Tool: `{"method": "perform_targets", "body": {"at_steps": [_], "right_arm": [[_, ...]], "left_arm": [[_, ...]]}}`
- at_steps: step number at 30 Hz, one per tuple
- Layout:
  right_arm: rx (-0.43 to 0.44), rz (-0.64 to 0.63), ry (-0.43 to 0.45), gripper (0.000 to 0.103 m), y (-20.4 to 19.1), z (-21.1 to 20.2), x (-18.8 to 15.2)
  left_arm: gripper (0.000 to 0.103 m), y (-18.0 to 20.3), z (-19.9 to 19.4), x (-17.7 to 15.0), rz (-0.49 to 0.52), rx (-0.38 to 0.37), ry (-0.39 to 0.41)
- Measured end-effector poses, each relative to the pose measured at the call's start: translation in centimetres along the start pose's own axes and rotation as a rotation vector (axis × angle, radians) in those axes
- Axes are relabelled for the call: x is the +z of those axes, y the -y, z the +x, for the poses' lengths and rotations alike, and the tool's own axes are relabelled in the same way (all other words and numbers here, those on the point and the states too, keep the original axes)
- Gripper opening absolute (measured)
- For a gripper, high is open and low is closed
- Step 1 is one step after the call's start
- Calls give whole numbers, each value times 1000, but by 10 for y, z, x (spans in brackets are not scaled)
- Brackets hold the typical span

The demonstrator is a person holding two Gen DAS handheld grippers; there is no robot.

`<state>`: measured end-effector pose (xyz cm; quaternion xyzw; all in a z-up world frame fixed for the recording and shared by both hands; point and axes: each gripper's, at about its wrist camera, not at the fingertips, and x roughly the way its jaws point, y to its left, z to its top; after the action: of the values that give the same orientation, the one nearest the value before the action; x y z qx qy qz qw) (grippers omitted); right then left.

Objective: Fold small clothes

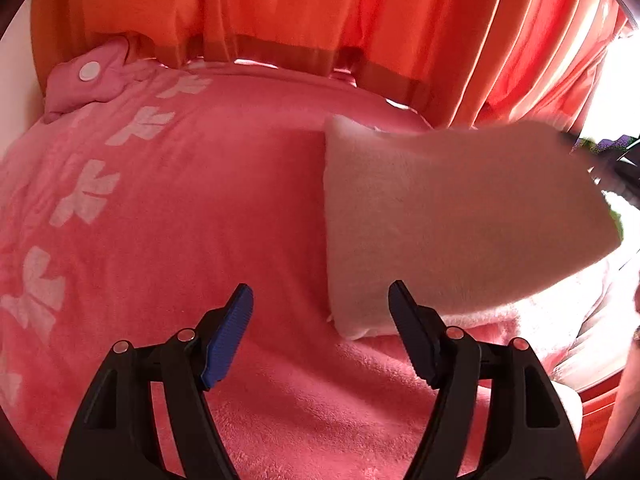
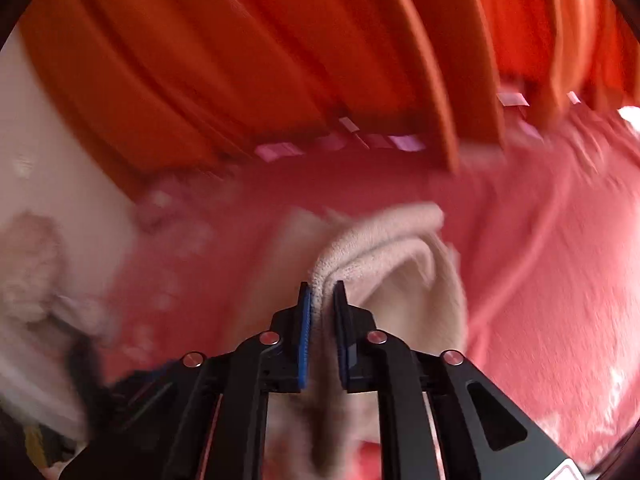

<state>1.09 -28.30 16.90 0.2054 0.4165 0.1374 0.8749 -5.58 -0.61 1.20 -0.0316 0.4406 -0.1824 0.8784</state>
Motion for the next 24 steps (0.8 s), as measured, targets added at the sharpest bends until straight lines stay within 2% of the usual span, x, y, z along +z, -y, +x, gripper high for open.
{"method": "perform_targets", "body": {"at_steps": [1,3,4,6,8,10,13,14,15,18,20,21,22,24], "right_arm": [[5,23,12,8,7,-4,-1],[-125,55,-50,8,33,18,-16],[-220,78,-142,8,58,44,-33],[-326,119,-313,7,100,89,-66],[-298,169,-284,7,114,85,-77],[-249,176,-225,8,102,60,-67],[-221,166,-150,9,84,26,-55],[-208,163,-147,10,82,20,-57],[-188,156,-142,15,76,10,-61],[-174,105,-196,25,63,9,-82],[-208,90,-266,25,57,38,-93],[-226,84,-310,24,58,48,-103],[-251,77,-376,16,66,64,-114],[-228,110,-387,14,75,69,-122]], "left_arm": [[68,0,-1,1,-6,-5,4],[68,0,0,1,-7,-10,1],[68,1,3,0,-7,-8,-7],[68,2,7,-2,-5,-14,-18],[68,2,10,-5,2,-15,-26],[68,5,12,-6,12,-13,-33],[68,11,13,-6,22,-16,-36],[68,14,13,-5,26,-20,-33],[68,16,12,-3,28,-24,-31],[68,24,11,3,28,-39,-17],[68,35,15,9,26,-61,-10],[68,39,17,10,31,-67,-9],[68,45,22,10,47,-70,-12],[70,60,51,6,109,-6,-87]]}}
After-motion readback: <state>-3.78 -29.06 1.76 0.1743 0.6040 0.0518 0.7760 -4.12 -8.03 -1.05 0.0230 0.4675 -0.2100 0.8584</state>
